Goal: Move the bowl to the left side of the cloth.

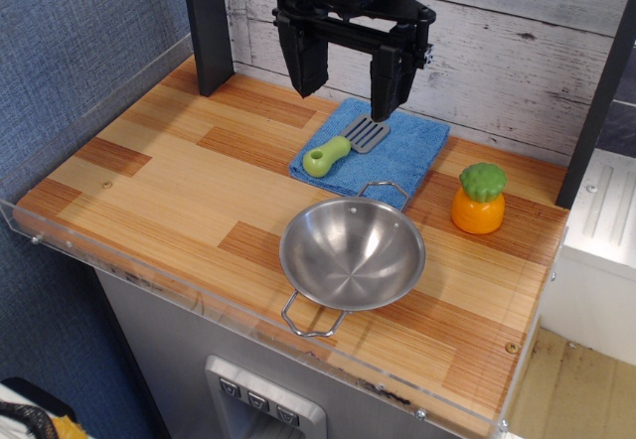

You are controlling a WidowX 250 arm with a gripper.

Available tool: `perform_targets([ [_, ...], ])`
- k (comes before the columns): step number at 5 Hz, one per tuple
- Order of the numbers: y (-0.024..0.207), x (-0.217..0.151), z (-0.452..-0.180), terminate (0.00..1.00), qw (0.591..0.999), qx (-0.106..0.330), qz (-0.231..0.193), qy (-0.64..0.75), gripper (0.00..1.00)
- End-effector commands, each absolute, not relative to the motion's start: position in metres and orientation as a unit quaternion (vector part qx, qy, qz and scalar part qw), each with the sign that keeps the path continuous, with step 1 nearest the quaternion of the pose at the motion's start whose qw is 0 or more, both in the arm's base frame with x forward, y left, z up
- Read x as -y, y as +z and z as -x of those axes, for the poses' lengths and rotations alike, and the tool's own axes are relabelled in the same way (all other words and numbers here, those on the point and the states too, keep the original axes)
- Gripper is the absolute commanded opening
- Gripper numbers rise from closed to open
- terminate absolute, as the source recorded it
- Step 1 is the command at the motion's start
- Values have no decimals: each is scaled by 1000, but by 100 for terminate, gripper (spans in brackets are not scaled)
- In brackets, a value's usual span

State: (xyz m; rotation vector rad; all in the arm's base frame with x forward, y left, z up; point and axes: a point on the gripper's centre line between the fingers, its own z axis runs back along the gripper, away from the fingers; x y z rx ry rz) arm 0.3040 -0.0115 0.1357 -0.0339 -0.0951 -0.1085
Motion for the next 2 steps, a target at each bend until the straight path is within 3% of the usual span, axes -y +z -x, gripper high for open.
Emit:
perform_targets([
  [1, 136, 12, -304, 0, 997, 48, 17, -54, 100],
  [2, 122, 30, -292, 0, 997, 28, 21, -69, 100],
])
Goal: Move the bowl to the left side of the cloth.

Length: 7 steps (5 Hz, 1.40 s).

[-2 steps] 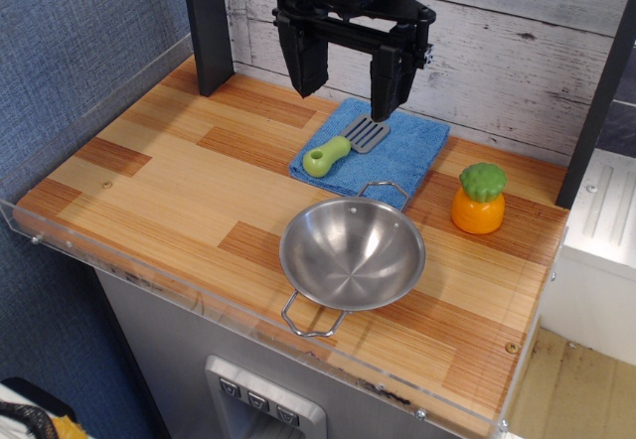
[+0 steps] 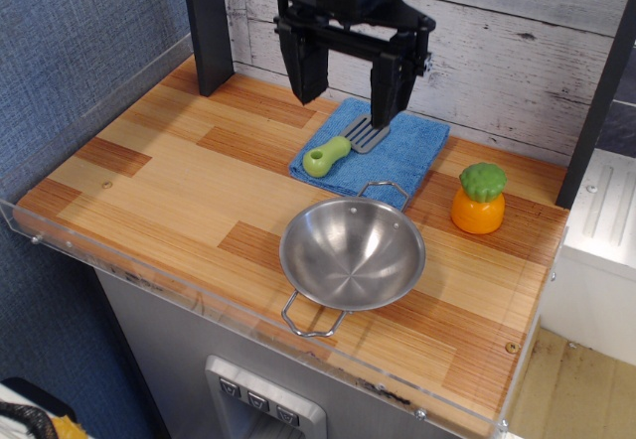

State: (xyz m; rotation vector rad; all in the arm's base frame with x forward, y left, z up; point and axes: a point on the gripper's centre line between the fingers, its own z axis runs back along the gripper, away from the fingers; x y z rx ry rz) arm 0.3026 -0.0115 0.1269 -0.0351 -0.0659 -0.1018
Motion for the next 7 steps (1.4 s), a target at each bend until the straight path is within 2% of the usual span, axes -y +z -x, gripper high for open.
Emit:
perform_targets([
  [1, 112, 45, -279, 0, 997, 22, 25, -73, 100],
  [3, 83, 68, -264, 0, 997, 19, -1, -80, 100],
  [4, 68, 66, -266, 0, 997, 33, -7, -68, 100],
  [7, 41, 63, -270, 0, 997, 18, -33, -62, 100],
])
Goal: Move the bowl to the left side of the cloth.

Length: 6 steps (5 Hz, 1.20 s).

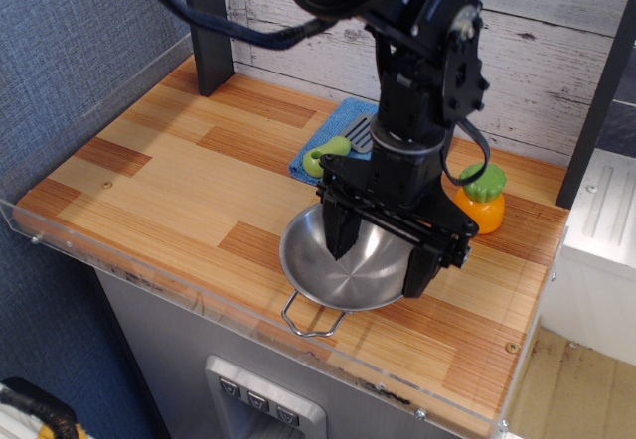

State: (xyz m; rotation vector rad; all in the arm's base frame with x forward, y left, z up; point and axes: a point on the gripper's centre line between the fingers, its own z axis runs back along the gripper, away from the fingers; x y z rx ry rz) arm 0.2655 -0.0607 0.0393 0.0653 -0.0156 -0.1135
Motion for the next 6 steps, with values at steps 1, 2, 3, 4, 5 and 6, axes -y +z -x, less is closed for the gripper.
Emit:
perform_targets([
  [1, 37, 67, -271, 0, 997, 11, -30, -70, 100],
  [2, 36, 67, -273, 0, 997, 7, -22, -69, 100],
  [3, 33, 65, -276, 0, 997, -3, -19, -71, 100],
  [4, 32, 61, -276, 0, 997, -8, -18, -69, 0],
  [5, 32, 61, -275, 0, 997, -11, -18, -68, 0],
  [6, 31, 62, -275, 0, 997, -14, -18, -68, 0],
])
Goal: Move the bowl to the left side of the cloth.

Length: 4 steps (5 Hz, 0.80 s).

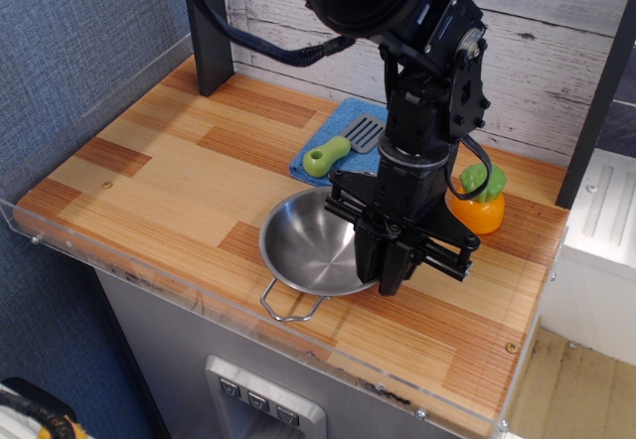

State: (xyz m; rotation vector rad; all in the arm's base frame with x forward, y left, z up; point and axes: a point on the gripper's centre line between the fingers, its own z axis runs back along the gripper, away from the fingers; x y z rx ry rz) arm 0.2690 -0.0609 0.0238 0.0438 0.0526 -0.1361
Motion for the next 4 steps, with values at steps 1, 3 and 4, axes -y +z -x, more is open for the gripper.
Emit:
perform_targets([
  [1, 31, 62, -275, 0, 997, -14, -20, -68, 0],
  [3, 54, 65, -277, 0, 997, 9, -7, -80, 0],
  [4, 77, 60, -275, 0, 997, 30, 4, -70, 0],
])
